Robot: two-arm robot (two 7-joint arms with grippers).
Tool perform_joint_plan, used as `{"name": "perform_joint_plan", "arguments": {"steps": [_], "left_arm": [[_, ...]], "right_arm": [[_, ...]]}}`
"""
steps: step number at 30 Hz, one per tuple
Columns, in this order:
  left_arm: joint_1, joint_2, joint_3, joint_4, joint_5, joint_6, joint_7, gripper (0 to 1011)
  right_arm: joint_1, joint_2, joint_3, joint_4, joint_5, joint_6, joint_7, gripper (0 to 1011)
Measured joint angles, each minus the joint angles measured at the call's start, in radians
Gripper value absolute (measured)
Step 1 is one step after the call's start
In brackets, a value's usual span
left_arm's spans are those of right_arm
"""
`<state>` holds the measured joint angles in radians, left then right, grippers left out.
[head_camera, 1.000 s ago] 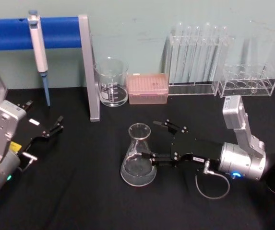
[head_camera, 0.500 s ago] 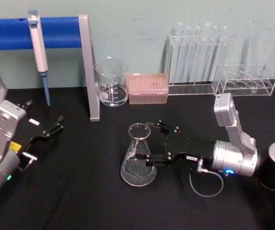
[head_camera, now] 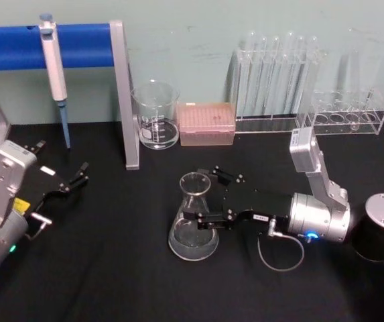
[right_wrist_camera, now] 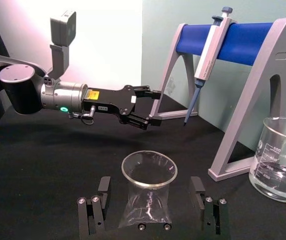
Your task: Grasp the erlenmeyer flask with one hand, shake it three times, then place it back.
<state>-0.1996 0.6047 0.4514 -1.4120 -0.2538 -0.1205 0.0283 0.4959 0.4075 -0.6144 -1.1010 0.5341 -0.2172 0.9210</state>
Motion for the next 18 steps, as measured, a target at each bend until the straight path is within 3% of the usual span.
{"name": "perform_joint_plan", "arguments": {"steps": [18], "left_arm": [[0.000,0.000,0.000,0.000,0.000,0.000,0.000,1001]], "right_arm": [[0.025,-0.022,-0.012,0.037,0.000,-0.003,0.016,1003]]}}
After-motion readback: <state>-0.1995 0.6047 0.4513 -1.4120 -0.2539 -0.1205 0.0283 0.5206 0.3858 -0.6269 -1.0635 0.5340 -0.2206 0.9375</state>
